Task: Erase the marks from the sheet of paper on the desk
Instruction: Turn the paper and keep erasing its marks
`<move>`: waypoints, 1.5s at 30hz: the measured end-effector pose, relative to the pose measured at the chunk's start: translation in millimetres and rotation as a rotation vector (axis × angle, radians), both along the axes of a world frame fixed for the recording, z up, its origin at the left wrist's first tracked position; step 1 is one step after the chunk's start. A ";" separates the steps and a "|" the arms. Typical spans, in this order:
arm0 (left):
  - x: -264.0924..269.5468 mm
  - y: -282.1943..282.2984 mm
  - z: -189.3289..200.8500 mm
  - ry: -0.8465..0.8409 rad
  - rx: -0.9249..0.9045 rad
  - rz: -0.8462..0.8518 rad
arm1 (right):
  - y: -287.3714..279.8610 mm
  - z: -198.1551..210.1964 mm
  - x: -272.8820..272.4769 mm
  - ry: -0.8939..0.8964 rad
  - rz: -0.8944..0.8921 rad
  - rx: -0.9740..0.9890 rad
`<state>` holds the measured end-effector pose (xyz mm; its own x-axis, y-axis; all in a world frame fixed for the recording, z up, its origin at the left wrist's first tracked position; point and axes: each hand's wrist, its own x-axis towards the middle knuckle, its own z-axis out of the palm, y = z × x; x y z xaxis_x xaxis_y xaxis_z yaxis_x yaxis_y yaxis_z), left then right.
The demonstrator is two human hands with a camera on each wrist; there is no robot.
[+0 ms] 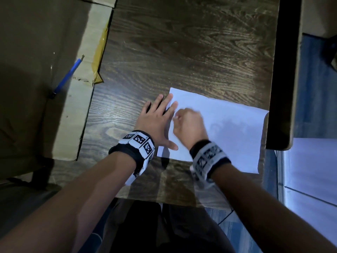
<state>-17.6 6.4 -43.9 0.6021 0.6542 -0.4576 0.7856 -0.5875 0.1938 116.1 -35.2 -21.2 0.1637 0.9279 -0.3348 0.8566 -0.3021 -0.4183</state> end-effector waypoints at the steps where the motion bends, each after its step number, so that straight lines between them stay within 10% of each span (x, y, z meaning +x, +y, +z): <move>1: -0.2 -0.2 0.5 -0.004 0.002 0.005 | -9.9 2.2 -4.4 0.041 0.039 -0.018; 7: 0.8 -0.7 -1.0 0.017 -0.019 0.005 | 35.2 -6.4 25.1 -0.005 -0.214 0.102; 21: 1.7 -12.2 -3.8 -0.015 0.008 0.096 | 2.7 0.9 14.1 0.068 -0.006 0.020; 25: 2.5 -15.4 -4.3 -0.010 0.001 0.116 | 44.0 -8.4 56.8 -0.012 -0.283 0.049; 30: 8.6 -23.7 -3.2 0.004 -0.026 0.152 | 5.7 -1.6 28.5 0.051 -0.065 0.074; 38: 18.2 -30.4 10.5 0.020 -0.039 0.194 | 43.3 2.7 97.5 0.091 -0.334 0.279; 45: 34.3 13.7 6.9 -0.356 -0.030 0.181 | -10.4 -19.3 80.1 0.201 -0.184 0.448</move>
